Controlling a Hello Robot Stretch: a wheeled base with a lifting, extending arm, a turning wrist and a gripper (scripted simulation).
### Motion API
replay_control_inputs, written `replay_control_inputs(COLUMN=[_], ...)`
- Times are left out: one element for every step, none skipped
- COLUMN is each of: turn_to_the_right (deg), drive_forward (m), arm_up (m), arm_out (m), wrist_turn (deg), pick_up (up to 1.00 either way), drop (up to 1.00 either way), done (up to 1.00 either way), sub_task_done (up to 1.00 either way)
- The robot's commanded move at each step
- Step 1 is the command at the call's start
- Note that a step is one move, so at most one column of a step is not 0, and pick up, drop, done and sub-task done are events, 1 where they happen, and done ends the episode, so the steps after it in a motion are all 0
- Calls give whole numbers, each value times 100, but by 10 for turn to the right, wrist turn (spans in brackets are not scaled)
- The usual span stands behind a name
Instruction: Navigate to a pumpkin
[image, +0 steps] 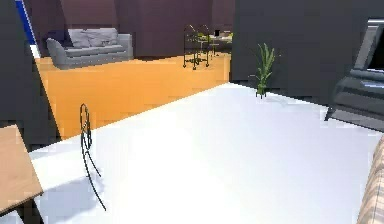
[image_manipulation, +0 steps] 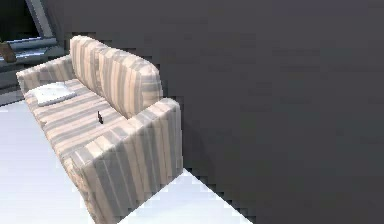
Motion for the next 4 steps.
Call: replay_control_inputs(turn_to_the_right=[-30, 0, 0, -390], drive_forward=[0, 100, 50, 0], arm_up=[0, 0, 0, 0], arm_out=[0, 0, 0, 0], wrist_turn=[0, 0, 0, 0], pick_up=[0, 0, 0, 0], drop=[0, 0, 0, 0], done=[0, 0, 0, 0], sub_task_done=[0, 0, 0, 0])
